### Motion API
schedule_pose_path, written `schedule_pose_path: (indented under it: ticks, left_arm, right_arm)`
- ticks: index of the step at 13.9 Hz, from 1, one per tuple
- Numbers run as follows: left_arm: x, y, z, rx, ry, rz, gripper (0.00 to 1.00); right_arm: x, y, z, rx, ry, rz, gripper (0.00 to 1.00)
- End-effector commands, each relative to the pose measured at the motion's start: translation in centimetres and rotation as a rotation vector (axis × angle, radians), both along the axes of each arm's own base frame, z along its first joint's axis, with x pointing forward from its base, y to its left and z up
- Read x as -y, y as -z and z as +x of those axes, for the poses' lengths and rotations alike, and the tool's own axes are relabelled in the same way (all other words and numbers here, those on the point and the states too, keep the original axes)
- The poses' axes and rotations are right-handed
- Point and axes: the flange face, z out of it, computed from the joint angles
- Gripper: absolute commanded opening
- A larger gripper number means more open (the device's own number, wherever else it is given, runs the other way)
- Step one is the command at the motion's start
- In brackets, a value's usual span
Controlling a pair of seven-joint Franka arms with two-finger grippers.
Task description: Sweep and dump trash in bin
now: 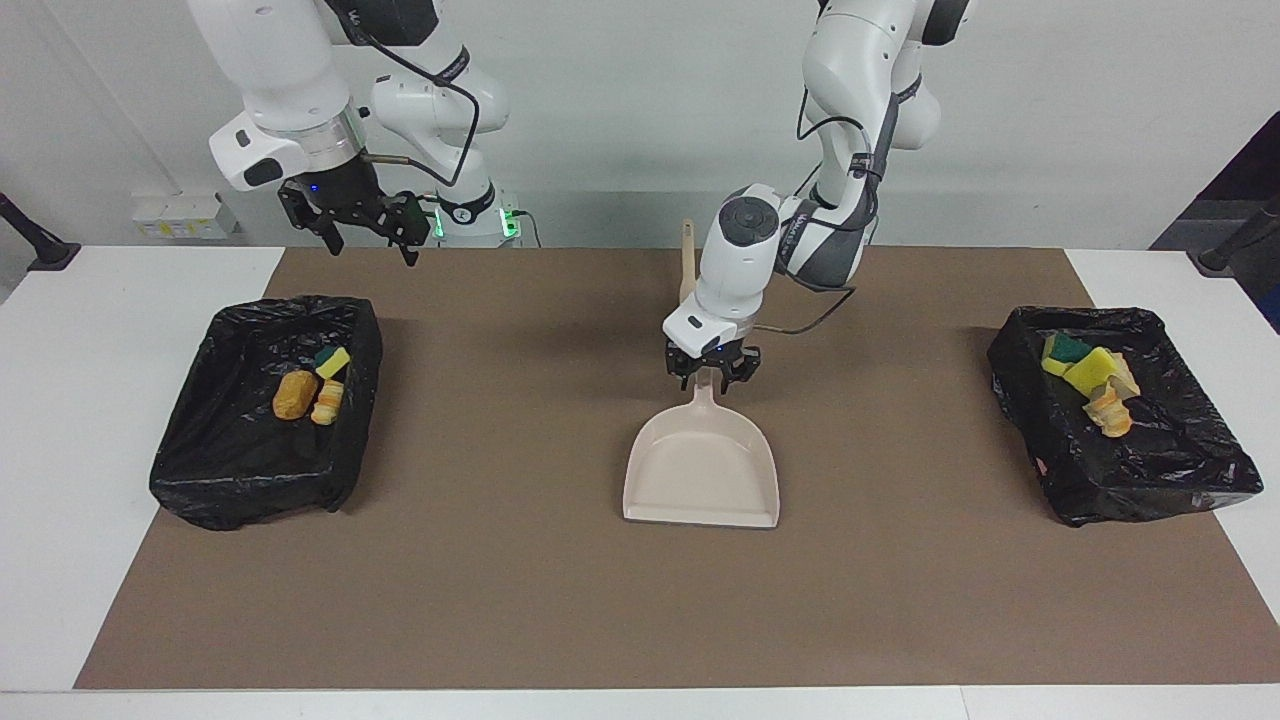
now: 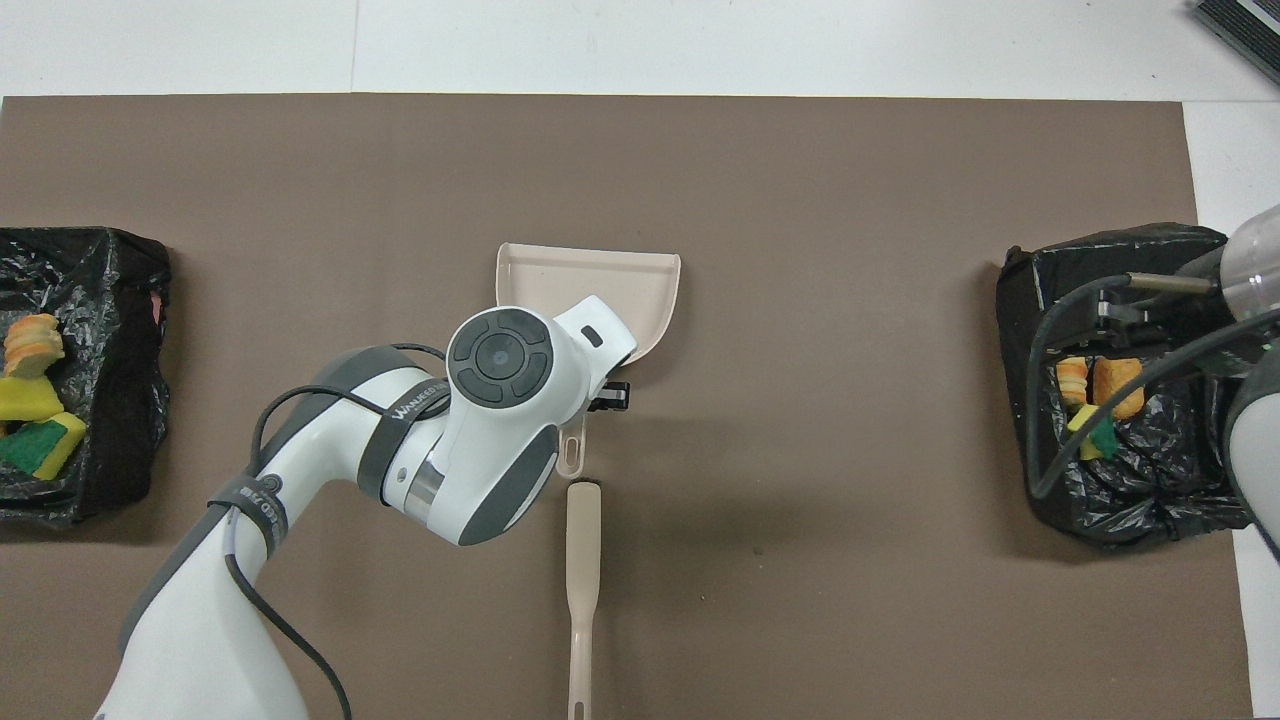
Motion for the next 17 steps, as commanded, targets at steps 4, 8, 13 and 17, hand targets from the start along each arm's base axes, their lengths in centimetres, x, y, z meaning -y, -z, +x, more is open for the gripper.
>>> schedule_pose_path:
  ticks: [4, 8, 13, 17]
  left_arm:
    - [-11.1, -7.9, 3.4, -0.054, -0.064, 0.026, 1.00]
    - [-23.0, -12.6, 3.7, -0.106, 0.021, 0.040, 1.00]
    - [-30.7, -17.2, 3.3, -0.091, 0.026, 0.031, 1.00]
    - [-30.8, -25.5, 2.6, -0.095, 0.040, 0.120, 1.00]
  right_arm:
    - [0.4, 0.0, -0.4, 0.000, -0.030, 0.008, 1.00]
    - [0.3, 0.0, -0.3, 0.008, -0.024, 0.008, 1.00]
    - [0.3, 0.0, -0.2, 0.012, -0.020, 0.008, 1.00]
    - [0.3, 0.0, -0.2, 0.014, -0.025, 0.010, 1.00]
